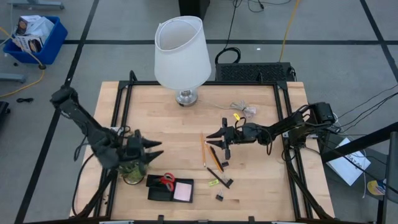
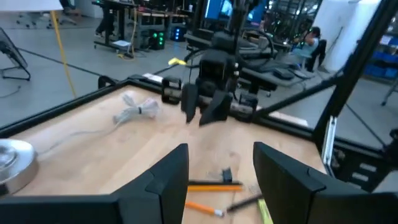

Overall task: Pick and place office supplies into organizer
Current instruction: Put the black pen into the black desk organizer

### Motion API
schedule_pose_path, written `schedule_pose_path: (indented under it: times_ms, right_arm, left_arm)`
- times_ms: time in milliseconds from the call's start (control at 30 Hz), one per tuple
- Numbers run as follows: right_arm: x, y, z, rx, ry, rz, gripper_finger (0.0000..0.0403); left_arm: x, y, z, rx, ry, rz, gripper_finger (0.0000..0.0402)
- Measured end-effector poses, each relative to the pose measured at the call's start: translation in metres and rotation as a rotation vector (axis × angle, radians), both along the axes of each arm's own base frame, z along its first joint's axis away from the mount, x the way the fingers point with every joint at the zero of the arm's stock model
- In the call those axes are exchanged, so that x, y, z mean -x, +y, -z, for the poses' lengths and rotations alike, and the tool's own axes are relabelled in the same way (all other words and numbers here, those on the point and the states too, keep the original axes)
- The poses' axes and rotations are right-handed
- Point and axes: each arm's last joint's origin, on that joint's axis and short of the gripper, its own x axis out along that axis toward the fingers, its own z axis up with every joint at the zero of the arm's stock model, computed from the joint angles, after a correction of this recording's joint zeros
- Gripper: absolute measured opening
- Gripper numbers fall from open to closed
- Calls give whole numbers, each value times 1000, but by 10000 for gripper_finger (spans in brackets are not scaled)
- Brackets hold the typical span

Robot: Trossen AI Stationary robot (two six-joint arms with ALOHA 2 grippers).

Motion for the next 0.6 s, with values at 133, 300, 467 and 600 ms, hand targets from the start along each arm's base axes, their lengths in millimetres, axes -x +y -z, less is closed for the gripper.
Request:
schedule_pose_path:
  times_ms: [133, 300, 467, 600]
  right_arm:
    - [0, -3, 11, -38, 120, 117, 89]
    - [-9, -8, 18, 27, 369, 333, 121]
    - [-26, -5, 3, -65, 497, 391, 171]
    - [-29, -4, -7, -137, 758, 484, 197]
  left_arm:
    - [-17, 18, -9, 7, -51, -1, 184]
    - [-31, 40, -24, -15, -169, -2, 184]
    - [-38, 55, -31, -34, -239, 12, 184]
    - [-41, 67, -34, -48, -262, -4, 184]
